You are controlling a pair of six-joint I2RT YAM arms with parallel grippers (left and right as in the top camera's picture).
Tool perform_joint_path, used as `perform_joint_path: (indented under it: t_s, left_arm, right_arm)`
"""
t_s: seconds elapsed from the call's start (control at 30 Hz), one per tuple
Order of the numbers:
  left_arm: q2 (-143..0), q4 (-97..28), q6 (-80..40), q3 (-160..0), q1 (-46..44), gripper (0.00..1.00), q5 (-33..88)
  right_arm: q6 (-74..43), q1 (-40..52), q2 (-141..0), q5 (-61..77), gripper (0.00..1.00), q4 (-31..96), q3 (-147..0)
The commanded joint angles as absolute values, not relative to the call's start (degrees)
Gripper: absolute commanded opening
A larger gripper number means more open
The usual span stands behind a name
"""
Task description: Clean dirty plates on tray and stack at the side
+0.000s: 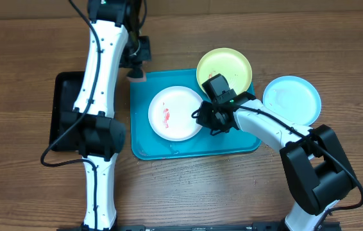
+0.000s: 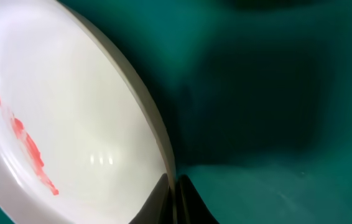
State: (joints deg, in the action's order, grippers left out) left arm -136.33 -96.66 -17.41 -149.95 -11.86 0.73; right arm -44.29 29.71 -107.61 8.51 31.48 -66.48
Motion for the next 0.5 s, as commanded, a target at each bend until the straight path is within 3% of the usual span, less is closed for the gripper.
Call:
perform_joint_path:
  t_s: [0.0, 0.13, 0.47]
  left_arm:
    - [-136.1, -96.8, -16.7, -147.9, -14.7, 0.04, 2.4]
    - [-136.1, -94.9, -16.9, -143.5, -16.6, 0.04, 2.3]
    - [-136.1, -89.4, -18.5, -136.9, -16.6, 0.04, 2.4]
  right_arm:
    - [-45.2, 29.8, -108.6, 7.7, 0.08, 29.5, -67.7]
    - [-44.7, 29.7, -111.3, 9.4, 0.15, 27.6, -67.7]
    - [-40.9, 28.1, -112.0, 7.5, 0.15, 20.6, -67.7]
